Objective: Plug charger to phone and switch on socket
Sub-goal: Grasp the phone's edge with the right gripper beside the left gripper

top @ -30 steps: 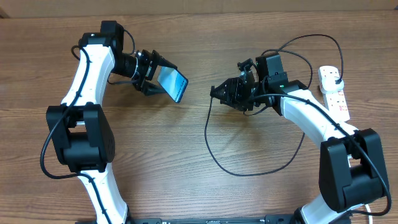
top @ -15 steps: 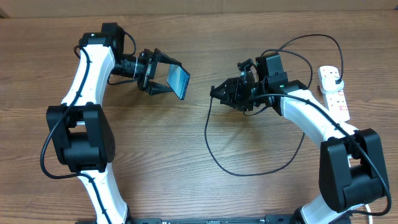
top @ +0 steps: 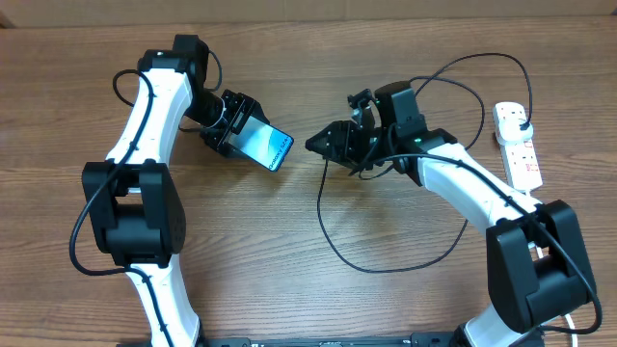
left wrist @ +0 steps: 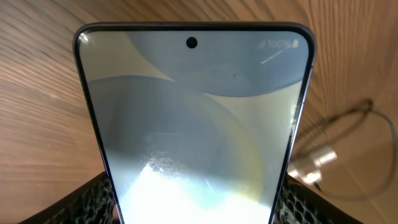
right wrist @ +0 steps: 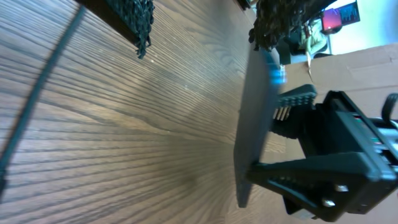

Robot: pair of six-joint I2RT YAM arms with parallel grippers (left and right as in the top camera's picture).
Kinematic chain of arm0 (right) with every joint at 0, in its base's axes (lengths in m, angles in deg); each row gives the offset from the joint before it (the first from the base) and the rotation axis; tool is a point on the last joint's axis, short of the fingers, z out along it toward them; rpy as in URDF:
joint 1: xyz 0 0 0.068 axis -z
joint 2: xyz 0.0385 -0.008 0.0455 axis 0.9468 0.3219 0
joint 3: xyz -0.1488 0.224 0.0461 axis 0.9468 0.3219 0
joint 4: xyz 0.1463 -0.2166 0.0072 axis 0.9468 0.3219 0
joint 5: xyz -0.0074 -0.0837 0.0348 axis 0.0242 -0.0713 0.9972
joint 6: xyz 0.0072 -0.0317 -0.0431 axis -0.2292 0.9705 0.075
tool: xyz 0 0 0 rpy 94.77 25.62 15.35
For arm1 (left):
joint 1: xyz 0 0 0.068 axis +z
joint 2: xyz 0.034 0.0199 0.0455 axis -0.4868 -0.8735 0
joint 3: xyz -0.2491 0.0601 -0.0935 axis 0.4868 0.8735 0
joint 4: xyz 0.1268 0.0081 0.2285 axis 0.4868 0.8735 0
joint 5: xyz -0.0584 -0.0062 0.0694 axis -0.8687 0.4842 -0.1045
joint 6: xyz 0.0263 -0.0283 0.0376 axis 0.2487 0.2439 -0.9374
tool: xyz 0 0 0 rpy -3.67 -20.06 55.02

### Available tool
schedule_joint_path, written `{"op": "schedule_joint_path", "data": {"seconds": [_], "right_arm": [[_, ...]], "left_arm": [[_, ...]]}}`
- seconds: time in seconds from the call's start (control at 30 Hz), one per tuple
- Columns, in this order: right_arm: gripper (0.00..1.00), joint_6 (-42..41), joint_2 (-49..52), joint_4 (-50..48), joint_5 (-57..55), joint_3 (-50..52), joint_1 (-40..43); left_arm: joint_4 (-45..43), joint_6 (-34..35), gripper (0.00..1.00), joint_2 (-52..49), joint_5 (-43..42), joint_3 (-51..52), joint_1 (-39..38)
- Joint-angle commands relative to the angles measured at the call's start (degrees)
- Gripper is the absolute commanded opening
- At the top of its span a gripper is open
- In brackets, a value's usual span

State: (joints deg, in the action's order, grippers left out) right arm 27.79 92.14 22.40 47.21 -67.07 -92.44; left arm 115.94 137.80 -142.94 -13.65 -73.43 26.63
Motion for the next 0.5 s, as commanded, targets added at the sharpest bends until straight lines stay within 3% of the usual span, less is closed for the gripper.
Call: {"op": "schedule_joint_path", "data": {"seconds": [0.0, 0.23, 0.47], "right_arm": [[0.55, -4.2, 0.1, -1.8, -2.1, -1.4, -1.3], [0.49, -12.9, 0.1, -6.4, -5.6, -1.4, -4.2], [0.49, -14.8, 0.1, -6.1, -14.5, -1.4, -9.1]], "left_arm": [[-0.1, 4.0, 0.54, 0.4, 6.7, -1.6, -0.3], [-0.9, 7.6, 0.54, 0.4, 6.6, -1.6, -1.1], [-1.0, 9.7, 0.58, 0.4, 4.8, -1.6, -3.2]]}}
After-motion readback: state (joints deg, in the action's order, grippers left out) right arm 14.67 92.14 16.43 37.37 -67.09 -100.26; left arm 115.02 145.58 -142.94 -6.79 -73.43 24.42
